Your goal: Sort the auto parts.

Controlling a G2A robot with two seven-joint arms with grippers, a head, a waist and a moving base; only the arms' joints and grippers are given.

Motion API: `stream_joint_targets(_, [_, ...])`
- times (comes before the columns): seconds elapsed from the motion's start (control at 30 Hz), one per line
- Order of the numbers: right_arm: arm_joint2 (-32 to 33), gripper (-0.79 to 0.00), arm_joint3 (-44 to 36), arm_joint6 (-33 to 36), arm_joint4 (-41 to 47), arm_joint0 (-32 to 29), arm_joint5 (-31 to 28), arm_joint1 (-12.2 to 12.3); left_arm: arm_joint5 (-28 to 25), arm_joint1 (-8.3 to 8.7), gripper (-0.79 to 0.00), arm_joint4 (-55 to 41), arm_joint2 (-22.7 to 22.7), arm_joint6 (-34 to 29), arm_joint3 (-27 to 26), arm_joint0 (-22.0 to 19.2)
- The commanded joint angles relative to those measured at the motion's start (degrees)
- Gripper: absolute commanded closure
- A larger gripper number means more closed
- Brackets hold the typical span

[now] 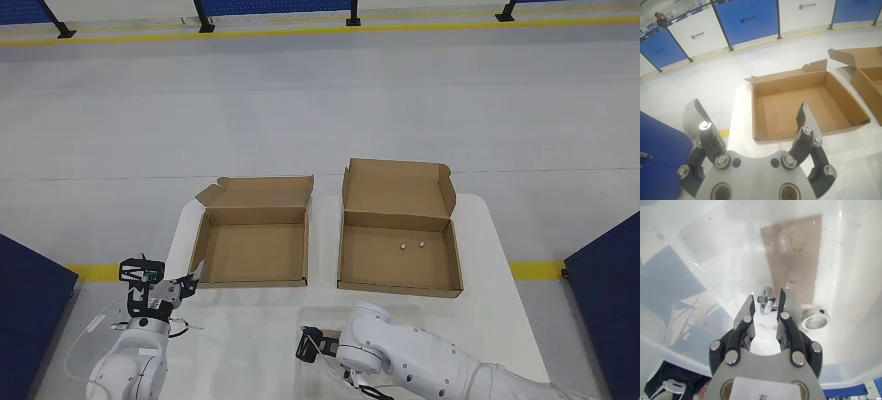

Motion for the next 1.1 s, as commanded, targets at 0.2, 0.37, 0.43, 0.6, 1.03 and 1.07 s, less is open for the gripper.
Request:
stream_joint_targets(0.2, [0.0, -0.305, 0.1, 0.3, -1.0, -0.4, -0.1, -0.4, 0.0, 0.00, -0.785, 0.0, 0.0, 0.0, 0.0, 0.0])
stream_joint_targets(0.37, [-0.1, -0.289, 0.6, 0.2, -1.0, -0.5, -0.5, -0.8, 0.0, 0.00, -0.785, 0.0, 0.0, 0.0, 0.0, 0.0])
stream_joint_targets(0.43, [-0.1, -0.289, 0.7, 0.2, -1.0, -0.5, -0.5, -0.9, 0.0, 0.00, -0.785, 0.0, 0.0, 0.0, 0.0, 0.0])
stream_joint_targets(0.6, [-0.2, -0.286, 1.0, 0.5, -1.4, -0.6, -0.5, -1.3, 0.0, 0.00, -0.785, 0.0, 0.0, 0.0, 0.0, 0.0])
stream_joint_targets(1.03, [0.9, 0.000, 1.0, 0.6, -1.5, -1.0, -0.6, -1.8, 0.0, 0.00, -0.785, 0.0, 0.0, 0.0, 0.0, 0.0])
stream_joint_targets(1.07, [1.4, 0.000, 0.7, 0.3, -1.0, -1.1, -0.9, -1.7, 0.0, 0.00, -0.785, 0.0, 0.0, 0.0, 0.0, 0.0])
